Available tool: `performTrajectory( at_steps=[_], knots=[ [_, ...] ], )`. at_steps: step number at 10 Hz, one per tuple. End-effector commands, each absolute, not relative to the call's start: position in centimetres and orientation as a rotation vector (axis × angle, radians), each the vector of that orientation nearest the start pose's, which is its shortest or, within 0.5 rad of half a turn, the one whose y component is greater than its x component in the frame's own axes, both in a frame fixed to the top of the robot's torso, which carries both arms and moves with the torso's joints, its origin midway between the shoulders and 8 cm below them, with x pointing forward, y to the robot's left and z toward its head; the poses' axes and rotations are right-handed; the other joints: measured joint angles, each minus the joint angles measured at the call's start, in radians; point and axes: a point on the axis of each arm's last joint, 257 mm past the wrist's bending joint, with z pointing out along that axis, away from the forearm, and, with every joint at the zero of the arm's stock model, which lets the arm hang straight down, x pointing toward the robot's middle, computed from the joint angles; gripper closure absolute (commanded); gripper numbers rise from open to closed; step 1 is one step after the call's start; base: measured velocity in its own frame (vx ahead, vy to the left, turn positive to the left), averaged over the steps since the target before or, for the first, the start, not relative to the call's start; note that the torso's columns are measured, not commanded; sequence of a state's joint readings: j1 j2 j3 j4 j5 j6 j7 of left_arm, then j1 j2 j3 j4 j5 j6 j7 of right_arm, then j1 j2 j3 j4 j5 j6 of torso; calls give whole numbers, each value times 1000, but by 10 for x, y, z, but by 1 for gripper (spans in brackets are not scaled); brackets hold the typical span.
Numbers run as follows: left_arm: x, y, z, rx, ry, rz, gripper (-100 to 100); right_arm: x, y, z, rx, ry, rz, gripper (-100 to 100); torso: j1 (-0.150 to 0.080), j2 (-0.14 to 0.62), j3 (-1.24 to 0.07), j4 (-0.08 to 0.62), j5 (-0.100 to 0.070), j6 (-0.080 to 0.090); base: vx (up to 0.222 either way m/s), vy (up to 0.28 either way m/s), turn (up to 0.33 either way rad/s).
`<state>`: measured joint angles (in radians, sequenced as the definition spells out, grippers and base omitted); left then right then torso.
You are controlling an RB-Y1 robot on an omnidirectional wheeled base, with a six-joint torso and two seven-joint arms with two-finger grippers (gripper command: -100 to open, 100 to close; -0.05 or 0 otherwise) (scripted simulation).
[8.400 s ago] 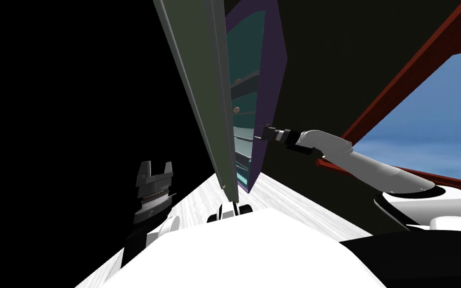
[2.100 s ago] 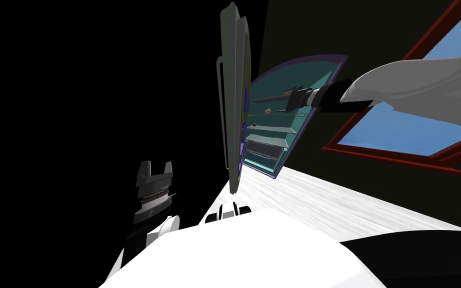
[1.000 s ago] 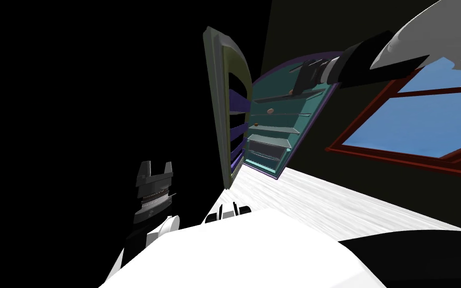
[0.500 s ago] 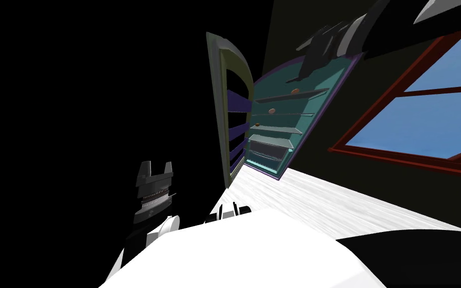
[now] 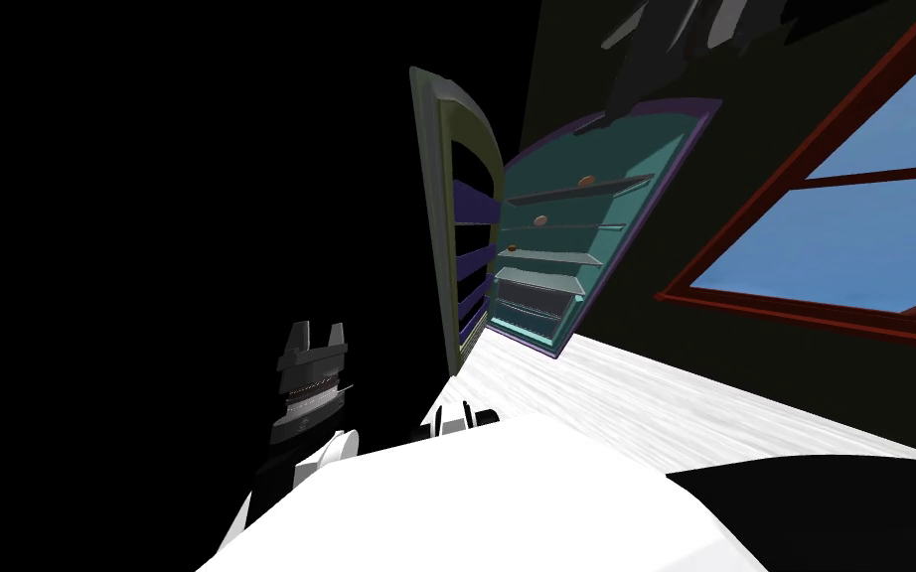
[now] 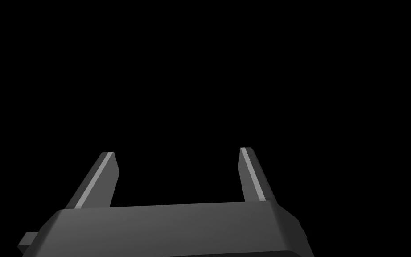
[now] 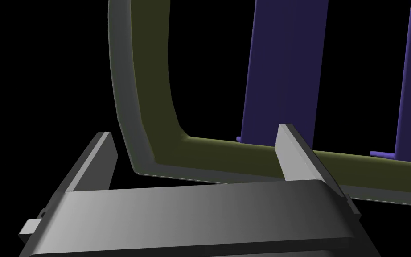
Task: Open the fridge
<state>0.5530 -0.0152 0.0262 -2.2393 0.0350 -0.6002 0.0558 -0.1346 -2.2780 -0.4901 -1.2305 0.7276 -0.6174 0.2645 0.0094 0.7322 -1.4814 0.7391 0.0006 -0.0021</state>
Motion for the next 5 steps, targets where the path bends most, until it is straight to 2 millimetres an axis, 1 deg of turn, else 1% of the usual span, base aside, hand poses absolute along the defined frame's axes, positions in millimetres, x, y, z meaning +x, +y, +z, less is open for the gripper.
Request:
performTrajectory(
  at_steps=[1, 4, 5],
  knots=[
    [328, 298, 7, -700, 556, -1332, 0, 437, -357, 502, -1283, 914, -1181, -100, 1, -1, -1, 0, 0, 0, 14, 18, 4],
    [330, 294, 0, -713, 571, -1339, 0, 426, -336, 520, -1288, 898, -1182, -100, 3, -1, -1, 0, 1, -1, 20, 21, 4],
    [330, 293, -2, -718, 577, -1341, 0, 428, -343, 516, -1286, 901, -1182, -100, 3, -2, -2, 0, 1, -1, -1, -5, -14]
  ],
)
